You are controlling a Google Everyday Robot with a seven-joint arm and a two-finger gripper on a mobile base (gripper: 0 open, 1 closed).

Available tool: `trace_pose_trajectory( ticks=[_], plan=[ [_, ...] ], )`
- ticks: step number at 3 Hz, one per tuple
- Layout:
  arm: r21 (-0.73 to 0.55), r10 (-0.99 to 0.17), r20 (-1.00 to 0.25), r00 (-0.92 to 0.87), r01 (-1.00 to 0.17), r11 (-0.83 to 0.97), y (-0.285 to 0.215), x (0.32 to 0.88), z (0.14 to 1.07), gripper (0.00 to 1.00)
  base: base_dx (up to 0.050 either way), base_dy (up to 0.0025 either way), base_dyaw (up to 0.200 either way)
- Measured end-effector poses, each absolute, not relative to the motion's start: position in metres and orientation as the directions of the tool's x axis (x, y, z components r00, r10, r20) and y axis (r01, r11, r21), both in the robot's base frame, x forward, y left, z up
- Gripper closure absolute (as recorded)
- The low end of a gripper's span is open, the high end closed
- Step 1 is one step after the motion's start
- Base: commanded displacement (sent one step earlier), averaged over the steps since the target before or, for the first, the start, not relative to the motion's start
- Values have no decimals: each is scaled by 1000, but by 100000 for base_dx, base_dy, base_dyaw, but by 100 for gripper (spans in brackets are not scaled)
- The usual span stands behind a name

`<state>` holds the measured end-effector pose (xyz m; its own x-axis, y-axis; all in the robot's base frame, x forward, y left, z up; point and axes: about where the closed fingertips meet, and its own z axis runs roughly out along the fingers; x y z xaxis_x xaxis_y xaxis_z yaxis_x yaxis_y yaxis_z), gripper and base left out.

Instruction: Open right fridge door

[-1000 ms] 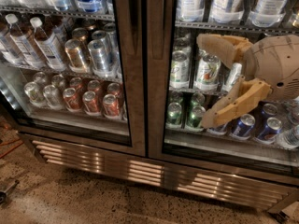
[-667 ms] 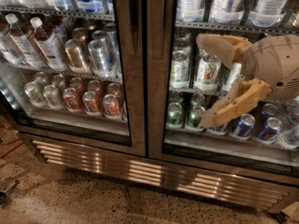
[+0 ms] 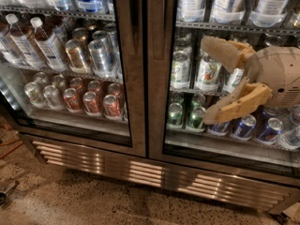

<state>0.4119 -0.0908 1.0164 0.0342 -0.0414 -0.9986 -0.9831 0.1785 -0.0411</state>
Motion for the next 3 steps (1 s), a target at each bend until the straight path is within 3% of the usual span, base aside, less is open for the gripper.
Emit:
trace_pose_trajectory(
  ticks=[2, 3],
  plan=[
    [-56, -74, -996, 46, -988, 141, -67, 408, 1018, 0, 0, 0, 0],
    [-78, -114, -991, 68, -993, 89, -24, 399, 1021, 0, 0, 0, 0]
  ],
)
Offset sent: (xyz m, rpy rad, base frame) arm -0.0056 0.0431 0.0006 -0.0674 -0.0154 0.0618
